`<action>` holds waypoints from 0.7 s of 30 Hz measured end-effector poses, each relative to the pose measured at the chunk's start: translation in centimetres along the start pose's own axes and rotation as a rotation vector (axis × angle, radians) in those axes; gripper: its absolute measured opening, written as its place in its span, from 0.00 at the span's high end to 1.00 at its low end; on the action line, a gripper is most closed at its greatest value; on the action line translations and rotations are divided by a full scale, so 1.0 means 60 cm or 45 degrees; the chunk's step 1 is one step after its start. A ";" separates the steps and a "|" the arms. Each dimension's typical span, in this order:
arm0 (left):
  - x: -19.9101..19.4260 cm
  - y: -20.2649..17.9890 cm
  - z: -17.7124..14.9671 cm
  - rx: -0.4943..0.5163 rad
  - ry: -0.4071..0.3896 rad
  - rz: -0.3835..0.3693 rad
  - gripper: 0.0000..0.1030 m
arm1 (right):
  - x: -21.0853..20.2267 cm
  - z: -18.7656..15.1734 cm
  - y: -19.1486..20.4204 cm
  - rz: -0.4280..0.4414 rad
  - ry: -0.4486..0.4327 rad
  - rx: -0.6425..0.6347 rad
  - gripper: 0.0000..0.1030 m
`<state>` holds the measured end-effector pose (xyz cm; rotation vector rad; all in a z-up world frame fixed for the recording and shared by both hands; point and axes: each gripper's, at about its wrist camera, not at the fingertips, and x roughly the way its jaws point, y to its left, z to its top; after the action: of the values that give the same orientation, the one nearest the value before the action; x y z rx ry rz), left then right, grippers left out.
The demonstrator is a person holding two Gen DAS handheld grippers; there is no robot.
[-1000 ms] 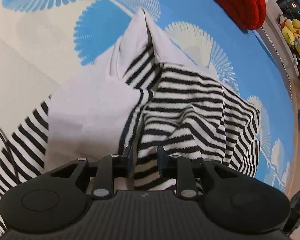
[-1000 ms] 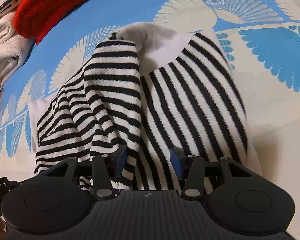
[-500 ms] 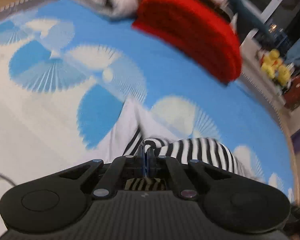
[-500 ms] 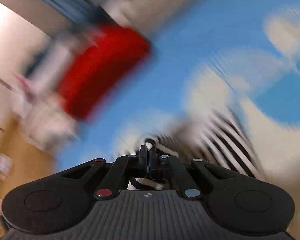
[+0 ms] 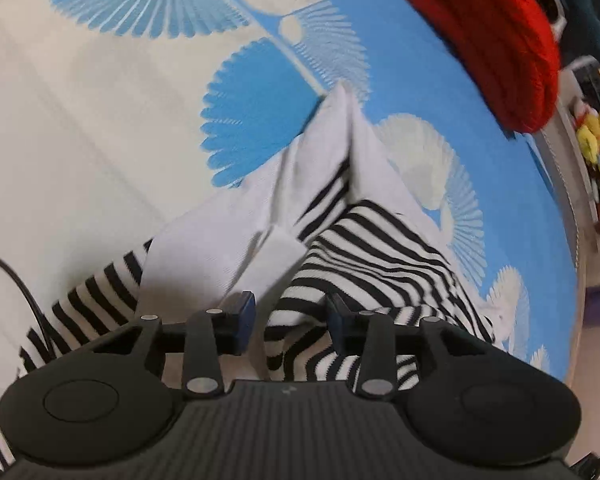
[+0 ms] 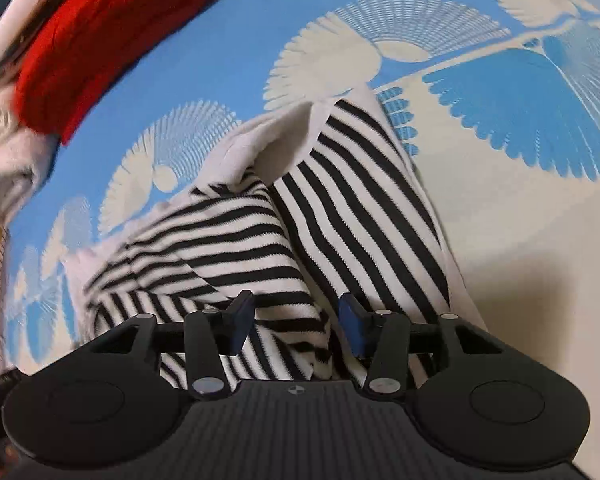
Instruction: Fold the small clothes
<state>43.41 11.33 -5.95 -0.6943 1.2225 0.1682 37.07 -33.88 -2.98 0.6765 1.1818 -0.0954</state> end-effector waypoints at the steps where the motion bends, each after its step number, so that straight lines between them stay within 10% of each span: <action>1: 0.004 0.001 0.000 -0.015 0.002 -0.002 0.59 | 0.010 -0.001 0.001 -0.014 0.022 -0.010 0.55; 3: 0.009 0.002 0.001 -0.005 -0.002 -0.020 0.77 | 0.019 -0.012 -0.005 0.003 0.034 0.012 0.91; 5: 0.005 -0.006 -0.001 0.025 -0.042 -0.046 0.96 | -0.003 -0.012 -0.003 0.035 -0.050 0.032 0.95; 10: -0.060 -0.061 -0.007 0.257 -0.258 -0.170 0.96 | -0.070 0.016 -0.021 0.078 -0.372 0.116 0.95; 15: 0.035 0.018 0.001 0.019 0.084 0.119 0.93 | 0.018 0.000 -0.074 -0.144 -0.030 0.281 0.93; 21: -0.039 -0.046 0.002 0.271 -0.246 0.063 0.75 | -0.015 0.005 -0.038 -0.284 -0.153 0.147 0.63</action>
<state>43.99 9.78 -2.71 -0.4520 1.0549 0.1403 36.03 -36.07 -3.15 0.6288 1.1383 -0.3894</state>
